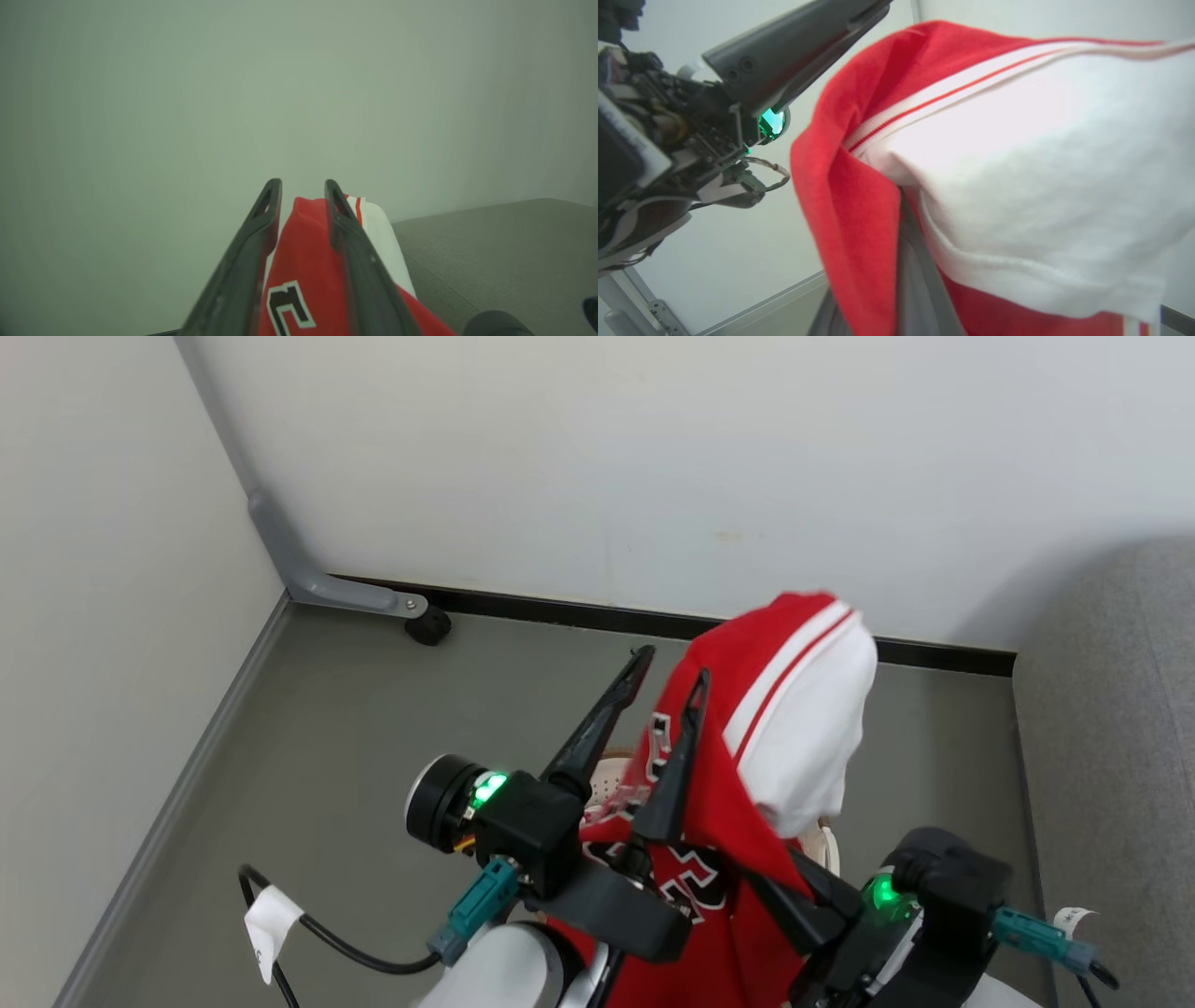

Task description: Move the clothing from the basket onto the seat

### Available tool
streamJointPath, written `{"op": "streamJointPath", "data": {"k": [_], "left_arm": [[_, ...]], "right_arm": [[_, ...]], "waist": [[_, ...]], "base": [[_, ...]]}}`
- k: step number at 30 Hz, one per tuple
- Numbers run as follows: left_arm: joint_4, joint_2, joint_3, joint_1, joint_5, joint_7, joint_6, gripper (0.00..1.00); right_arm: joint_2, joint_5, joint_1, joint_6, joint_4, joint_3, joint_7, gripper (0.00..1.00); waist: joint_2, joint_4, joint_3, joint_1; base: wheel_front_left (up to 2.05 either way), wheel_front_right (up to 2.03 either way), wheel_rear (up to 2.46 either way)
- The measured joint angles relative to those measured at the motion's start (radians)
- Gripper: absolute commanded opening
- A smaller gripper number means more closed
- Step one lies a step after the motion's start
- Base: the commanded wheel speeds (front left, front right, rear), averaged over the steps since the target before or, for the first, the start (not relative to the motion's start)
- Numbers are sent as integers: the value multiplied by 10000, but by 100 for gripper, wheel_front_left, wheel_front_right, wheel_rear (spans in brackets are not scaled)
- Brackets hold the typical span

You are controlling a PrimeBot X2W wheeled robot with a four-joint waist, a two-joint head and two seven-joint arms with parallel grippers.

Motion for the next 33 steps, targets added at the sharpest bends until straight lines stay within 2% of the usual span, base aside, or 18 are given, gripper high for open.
{"op": "streamJointPath", "data": {"k": [16, 26, 33], "left_arm": [[646, 15, 291, 1724, 370, 113, 0, 100], [803, 59, -543, 2013, 454, 59, 0, 100], [744, 67, -757, 2013, 460, -207, 0, 100]], "right_arm": [[-1099, 1557, 732, -10, -616, -2121, 2, 0], [-1716, 1812, 861, -10, -878, -2999, 2, 0], [-1894, 2000, 875, -10, -1080, -3338, 2, 0]], "waist": [[0, -1032, 210, 0], [0, -1727, 268, 0], [0, -2153, 274, 0]], "base": [[0, 0, 0], [0, 0, 0], [0, 0, 0]]}}
